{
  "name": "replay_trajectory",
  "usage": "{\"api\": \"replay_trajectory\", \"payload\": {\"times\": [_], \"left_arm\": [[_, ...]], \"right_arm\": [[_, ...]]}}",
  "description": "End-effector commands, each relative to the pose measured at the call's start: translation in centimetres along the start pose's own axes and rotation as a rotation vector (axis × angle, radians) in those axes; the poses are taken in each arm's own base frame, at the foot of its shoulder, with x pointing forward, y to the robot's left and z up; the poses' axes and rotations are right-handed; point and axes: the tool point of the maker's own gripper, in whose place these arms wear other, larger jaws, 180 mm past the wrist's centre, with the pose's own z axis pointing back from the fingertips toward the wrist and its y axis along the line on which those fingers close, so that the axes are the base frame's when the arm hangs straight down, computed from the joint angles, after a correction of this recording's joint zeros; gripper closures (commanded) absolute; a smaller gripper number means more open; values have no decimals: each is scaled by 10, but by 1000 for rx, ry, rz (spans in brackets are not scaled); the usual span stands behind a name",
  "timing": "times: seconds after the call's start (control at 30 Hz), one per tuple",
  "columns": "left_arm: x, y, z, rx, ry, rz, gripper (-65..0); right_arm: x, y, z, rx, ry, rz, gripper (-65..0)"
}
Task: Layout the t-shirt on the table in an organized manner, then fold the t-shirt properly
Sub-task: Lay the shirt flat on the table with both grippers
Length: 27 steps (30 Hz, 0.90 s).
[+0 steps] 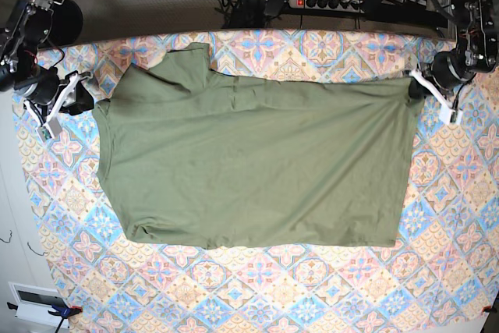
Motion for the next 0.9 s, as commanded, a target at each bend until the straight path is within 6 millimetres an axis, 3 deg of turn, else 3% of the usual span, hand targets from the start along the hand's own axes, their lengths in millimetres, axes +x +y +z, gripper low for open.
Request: {"api": "replay_trajectory", "payload": {"times": [0.0,0.13,0.3,0.37,0.47,0.57,0.67,0.87], "left_arm": [[13,0,6,2,-27,-40,-91],[6,7,10,18,0,-49,-221],[23,25,24,66,-91,22,-360],[32,37,33,97,-153,75,-381],[61,47,46,112,-297,159,-379],[85,46,48,104,-384,194,-379],[109,35,31,46,-418,227,-379],[154,18,-27,-56,-391,293,-379]], "right_arm": [[14,-9,12,-29,-48,17,-169],[11,2,2,-1,-81,-42,-169],[57,15,-16,22,-136,35,-169],[62,21,-29,16,-113,59,-169],[77,36,-47,25,-143,66,-169],[92,41,-55,20,-168,83,-169],[101,44,-71,32,-137,99,-166],[104,47,-109,68,-93,39,-166]]}}
